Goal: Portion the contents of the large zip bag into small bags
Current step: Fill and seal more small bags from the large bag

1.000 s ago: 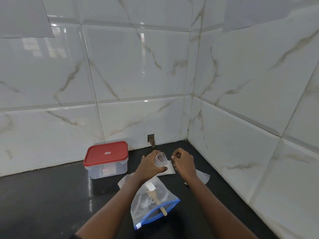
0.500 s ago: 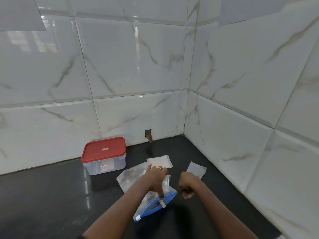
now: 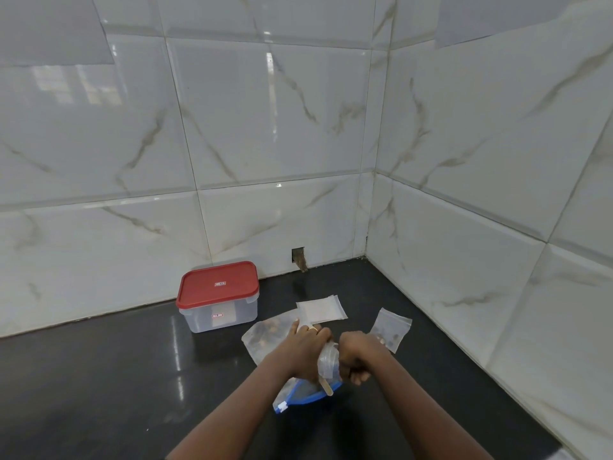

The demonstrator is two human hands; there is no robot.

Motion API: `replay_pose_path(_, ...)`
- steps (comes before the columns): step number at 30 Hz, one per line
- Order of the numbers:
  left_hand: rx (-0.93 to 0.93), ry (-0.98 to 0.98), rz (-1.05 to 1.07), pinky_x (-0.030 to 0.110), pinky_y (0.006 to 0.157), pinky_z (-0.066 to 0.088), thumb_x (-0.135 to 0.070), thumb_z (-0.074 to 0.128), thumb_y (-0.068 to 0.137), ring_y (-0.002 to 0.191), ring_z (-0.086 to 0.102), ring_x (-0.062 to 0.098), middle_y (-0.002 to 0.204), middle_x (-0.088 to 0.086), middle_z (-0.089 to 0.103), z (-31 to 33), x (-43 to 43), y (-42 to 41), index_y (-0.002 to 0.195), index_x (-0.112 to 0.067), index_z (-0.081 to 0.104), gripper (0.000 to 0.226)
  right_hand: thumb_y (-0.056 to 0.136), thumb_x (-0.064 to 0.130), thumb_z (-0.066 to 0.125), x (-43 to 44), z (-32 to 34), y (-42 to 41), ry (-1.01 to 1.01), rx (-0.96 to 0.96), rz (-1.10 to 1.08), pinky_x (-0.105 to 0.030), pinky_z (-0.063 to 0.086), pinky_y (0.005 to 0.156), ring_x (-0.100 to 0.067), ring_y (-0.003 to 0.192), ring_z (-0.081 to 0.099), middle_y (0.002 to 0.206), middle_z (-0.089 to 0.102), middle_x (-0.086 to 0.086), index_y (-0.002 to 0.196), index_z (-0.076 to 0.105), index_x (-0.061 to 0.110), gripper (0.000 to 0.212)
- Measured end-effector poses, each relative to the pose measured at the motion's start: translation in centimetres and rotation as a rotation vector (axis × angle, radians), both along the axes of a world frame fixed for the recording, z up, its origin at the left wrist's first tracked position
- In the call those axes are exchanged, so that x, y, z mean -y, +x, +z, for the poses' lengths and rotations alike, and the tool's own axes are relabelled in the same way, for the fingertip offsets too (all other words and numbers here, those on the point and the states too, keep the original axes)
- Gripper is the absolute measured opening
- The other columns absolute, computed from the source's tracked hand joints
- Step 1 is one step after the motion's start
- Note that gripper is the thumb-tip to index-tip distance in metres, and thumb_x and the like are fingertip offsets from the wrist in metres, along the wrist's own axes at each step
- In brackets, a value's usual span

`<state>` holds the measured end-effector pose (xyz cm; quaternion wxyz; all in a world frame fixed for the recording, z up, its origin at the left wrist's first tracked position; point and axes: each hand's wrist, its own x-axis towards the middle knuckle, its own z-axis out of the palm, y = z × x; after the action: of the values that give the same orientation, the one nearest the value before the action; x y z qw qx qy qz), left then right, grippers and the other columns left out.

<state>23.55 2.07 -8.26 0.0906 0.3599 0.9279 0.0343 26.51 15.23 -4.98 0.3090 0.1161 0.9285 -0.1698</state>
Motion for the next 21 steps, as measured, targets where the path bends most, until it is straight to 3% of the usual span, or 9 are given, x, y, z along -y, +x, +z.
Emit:
replay_pose_path(3,-0.035,0.191,0.061,0.051,0.115,0.012,-0.037,0.067,0.076,0.119,0.045,0.02,0.124,0.001,0.05,1.3,0.3,-1.1,0.121,-0.02,0.042,0.054,0.086,0.011,0.063,0.4,0.0,0.2,-0.05,0.02,0.034,-0.023,0.051,0.066,-0.012,0.06,0.058,0.079,0.062,-0.007,0.112,0.062,0.003,0.027)
replay_pose_path(6,-0.033,0.384,0.118,0.046,0.114,0.012,-0.023,0.065,0.075,0.111,0.05,0.016,0.115,0.0,0.054,3.3,0.8,-2.2,0.115,-0.017,0.046,0.044,0.086,0.019,0.063,1.8,-0.2,0.2,-0.025,-0.349,0.077,-0.028,0.051,0.074,-0.02,0.084,0.065,0.1,0.065,-0.01,0.116,0.06,0.005,0.033)
replay_pose_path(8,-0.022,0.471,0.133,0.039,0.108,0.023,-0.019,0.065,0.075,0.103,0.051,0.015,0.111,-0.001,0.055,4.4,1.3,-2.7,0.112,-0.017,0.047,0.041,0.09,0.02,0.055,3.0,0.0,0.6,0.032,-0.586,0.085,-0.032,0.05,0.085,-0.025,0.103,0.062,0.113,0.062,-0.01,0.115,0.059,0.008,0.028)
replay_pose_path(11,0.018,0.605,0.199,0.022,0.082,0.037,-0.022,0.072,0.074,0.094,0.053,0.013,0.108,-0.001,0.057,5.2,2.4,-3.1,0.11,-0.019,0.047,0.044,0.092,0.016,0.048,4.0,0.1,0.4,0.121,-0.847,0.109,-0.031,0.049,0.084,-0.023,0.105,0.059,0.113,0.06,-0.008,0.11,0.061,0.011,0.023)
replay_pose_path(13,0.039,0.69,0.263,0.024,0.08,0.041,-0.025,0.074,0.073,0.097,0.055,0.015,0.109,-0.002,0.059,5.4,3.1,-3.3,0.112,-0.018,0.048,0.048,0.094,0.015,0.045,4.3,0.2,0.0,0.069,-0.912,0.163,-0.029,0.045,0.088,-0.022,0.105,0.056,0.116,0.059,-0.008,0.113,0.061,0.011,0.025)
replay_pose_path(16,0.06,0.759,0.346,0.022,0.077,0.041,-0.019,0.073,0.072,0.094,0.056,0.014,0.105,-0.002,0.059,5.7,3.9,-3.2,0.114,-0.016,0.049,0.049,0.095,0.011,0.043,4.8,0.2,-0.8,0.014,-0.827,0.314,-0.031,0.043,0.095,-0.025,0.11,0.055,0.121,0.059,-0.012,0.12,0.059,0.008,0.03)
replay_pose_path(21,0.05,0.784,0.351,0.018,0.07,0.045,-0.004,0.068,0.068,0.089,0.057,0.016,0.098,-0.001,0.059,5.9,4.4,-3.3,0.11,-0.016,0.05,0.048,0.095,0.019,0.049,6.2,0.1,-1.3,0.168,-0.444,0.351,-0.037,0.044,0.096,-0.028,0.117,0.053,0.129,0.051,-0.014,0.126,0.052,0.004,0.034)
